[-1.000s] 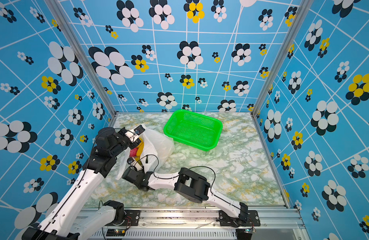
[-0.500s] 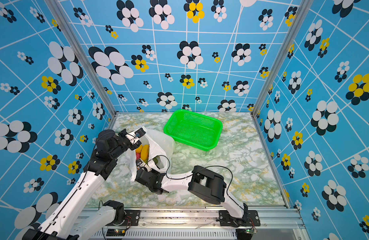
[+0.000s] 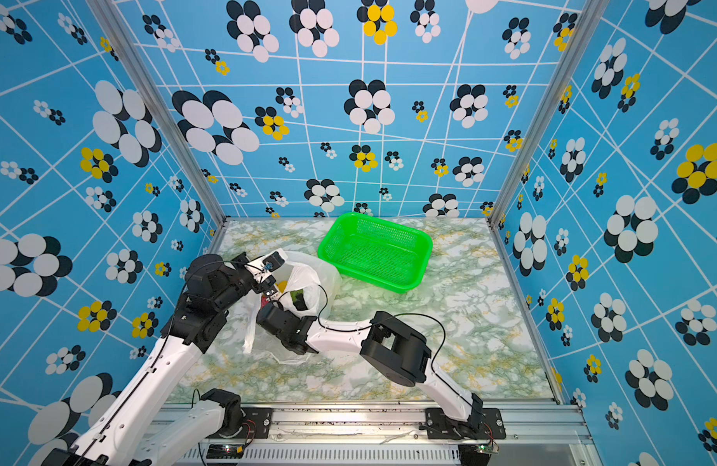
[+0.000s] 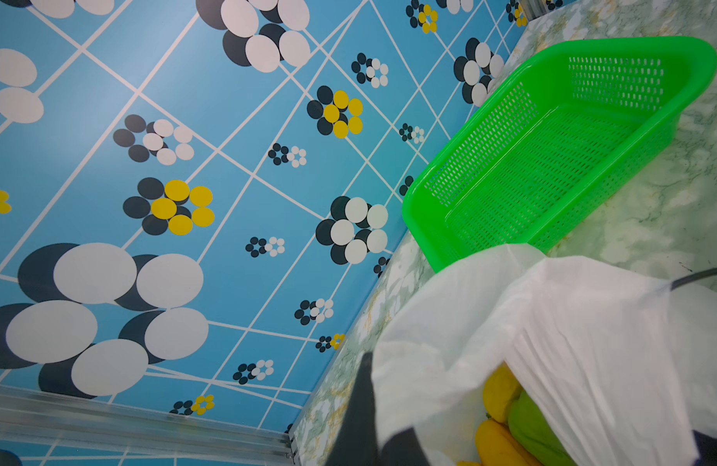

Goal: Untie the knot of the plastic bag and take out the fruit

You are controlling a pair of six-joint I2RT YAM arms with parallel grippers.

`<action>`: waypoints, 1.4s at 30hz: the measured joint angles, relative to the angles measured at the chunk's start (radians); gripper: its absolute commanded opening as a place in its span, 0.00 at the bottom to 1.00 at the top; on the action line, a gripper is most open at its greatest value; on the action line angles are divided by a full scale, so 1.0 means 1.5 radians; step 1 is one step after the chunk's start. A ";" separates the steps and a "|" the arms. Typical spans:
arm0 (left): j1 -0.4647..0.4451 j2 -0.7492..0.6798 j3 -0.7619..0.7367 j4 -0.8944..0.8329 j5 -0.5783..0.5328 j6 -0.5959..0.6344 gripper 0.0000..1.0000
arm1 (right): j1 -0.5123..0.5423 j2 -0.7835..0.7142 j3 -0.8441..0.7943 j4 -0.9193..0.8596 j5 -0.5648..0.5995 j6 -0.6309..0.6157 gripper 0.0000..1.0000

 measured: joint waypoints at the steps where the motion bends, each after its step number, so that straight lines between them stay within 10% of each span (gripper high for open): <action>1: 0.000 0.000 0.000 0.000 0.001 0.002 0.00 | -0.004 0.005 -0.002 -0.001 -0.020 -0.007 0.92; 20: -0.001 -0.003 -0.001 0.000 0.006 0.007 0.00 | -0.014 0.044 0.048 0.005 -0.330 -0.019 0.93; 42: -0.009 -0.003 -0.003 0.000 0.006 0.010 0.00 | -0.013 0.143 0.212 -0.101 -0.249 -0.042 0.91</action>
